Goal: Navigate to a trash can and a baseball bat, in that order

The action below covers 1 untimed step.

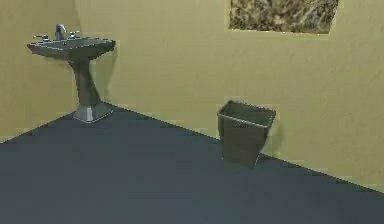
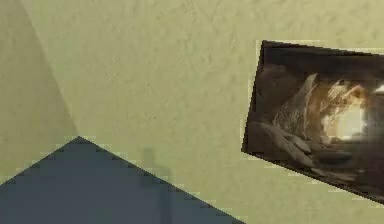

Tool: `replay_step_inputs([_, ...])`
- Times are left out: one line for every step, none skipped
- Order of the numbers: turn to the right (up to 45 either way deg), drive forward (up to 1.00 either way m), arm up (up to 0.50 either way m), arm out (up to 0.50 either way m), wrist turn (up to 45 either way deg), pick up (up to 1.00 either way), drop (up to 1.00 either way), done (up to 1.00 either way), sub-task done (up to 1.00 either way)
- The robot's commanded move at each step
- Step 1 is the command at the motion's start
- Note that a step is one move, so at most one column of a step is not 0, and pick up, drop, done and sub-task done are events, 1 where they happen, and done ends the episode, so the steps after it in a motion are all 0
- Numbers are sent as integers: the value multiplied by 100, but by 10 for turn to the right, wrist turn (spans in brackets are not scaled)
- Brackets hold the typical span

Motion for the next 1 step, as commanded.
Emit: replay_step_inputs([300, 0, 0, 0, 0, 0, 0, 0, 0])
